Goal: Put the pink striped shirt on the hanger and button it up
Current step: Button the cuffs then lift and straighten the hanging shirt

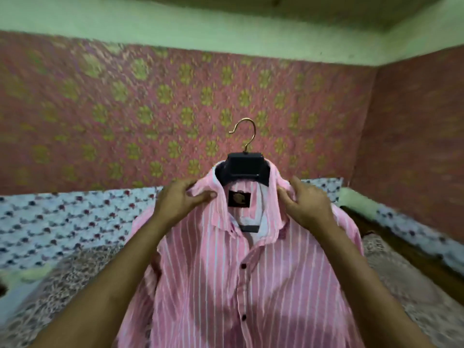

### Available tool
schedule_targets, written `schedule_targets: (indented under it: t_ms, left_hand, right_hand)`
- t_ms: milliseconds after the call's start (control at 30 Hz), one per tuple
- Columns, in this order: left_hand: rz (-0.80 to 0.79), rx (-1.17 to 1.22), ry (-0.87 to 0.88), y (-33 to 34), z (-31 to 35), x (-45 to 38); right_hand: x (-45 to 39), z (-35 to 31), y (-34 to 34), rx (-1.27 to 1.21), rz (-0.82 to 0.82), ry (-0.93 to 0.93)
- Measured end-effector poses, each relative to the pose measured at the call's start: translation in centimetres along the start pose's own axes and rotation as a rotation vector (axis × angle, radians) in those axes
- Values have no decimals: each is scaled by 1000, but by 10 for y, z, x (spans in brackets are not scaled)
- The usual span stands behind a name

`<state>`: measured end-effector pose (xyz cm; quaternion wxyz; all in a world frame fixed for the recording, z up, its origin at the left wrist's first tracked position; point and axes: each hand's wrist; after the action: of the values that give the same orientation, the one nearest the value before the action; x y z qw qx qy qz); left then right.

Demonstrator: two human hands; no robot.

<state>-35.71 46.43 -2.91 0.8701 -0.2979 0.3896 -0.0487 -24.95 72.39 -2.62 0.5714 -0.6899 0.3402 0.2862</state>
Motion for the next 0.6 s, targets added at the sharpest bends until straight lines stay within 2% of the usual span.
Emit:
schedule_targets:
  t_ms: [167,400,500,600]
  left_hand:
    - [-25,124,62,-62,61,-1]
    - [27,-19,103,-86,99,-4]
    - [45,-70,123,-89,122,-4]
    - [-31,-47,172,-93,134,-8]
  right_hand:
    - [-9,-32,-78,-61,10,53]
    - [-11,-45,-126,-155,-155,204]
    - [-13,-42,-133,-105,-88,234]
    - [-16,-39,-136,-15,31,254]
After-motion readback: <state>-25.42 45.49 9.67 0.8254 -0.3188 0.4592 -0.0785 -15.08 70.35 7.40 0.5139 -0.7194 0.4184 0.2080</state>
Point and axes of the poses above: each hand's wrist, its own x-axis away from the middle knuckle, its own y-axis out of the palm, z = x × y, and after that the axes turned 4 degrees about y, right-handed
